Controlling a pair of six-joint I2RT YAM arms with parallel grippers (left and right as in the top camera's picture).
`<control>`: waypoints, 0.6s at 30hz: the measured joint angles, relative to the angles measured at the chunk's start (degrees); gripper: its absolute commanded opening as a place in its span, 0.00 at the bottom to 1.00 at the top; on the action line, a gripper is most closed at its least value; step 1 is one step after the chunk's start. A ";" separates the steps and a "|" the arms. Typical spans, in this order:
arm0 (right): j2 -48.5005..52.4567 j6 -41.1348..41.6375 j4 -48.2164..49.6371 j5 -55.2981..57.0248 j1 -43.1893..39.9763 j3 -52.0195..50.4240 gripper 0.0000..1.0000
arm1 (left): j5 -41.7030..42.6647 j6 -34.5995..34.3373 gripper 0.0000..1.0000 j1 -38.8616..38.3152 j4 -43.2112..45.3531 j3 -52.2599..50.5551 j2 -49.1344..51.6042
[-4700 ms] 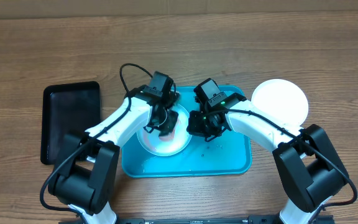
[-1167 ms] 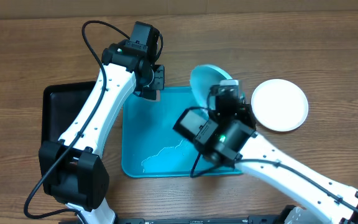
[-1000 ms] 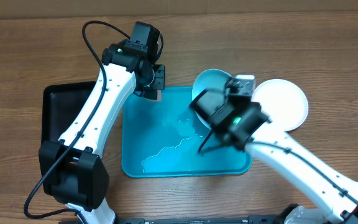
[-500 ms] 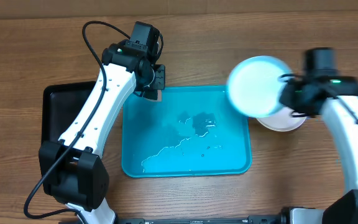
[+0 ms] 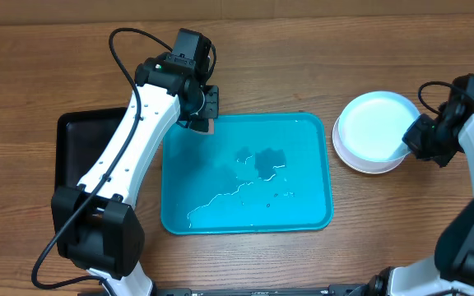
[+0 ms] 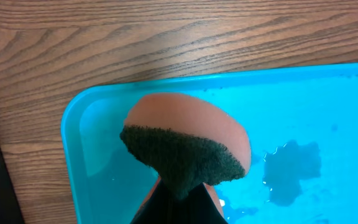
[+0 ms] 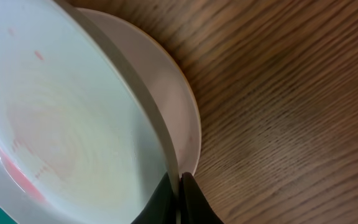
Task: Clean dirty plates on tray and stack at the side
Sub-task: 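Set the white plate onto the plate stack and release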
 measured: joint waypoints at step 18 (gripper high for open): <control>4.66 -2.05 -7.69 -5.33 -0.09 3.02 0.46 | 0.07 0.00 0.04 0.57 -3.13 0.04 0.00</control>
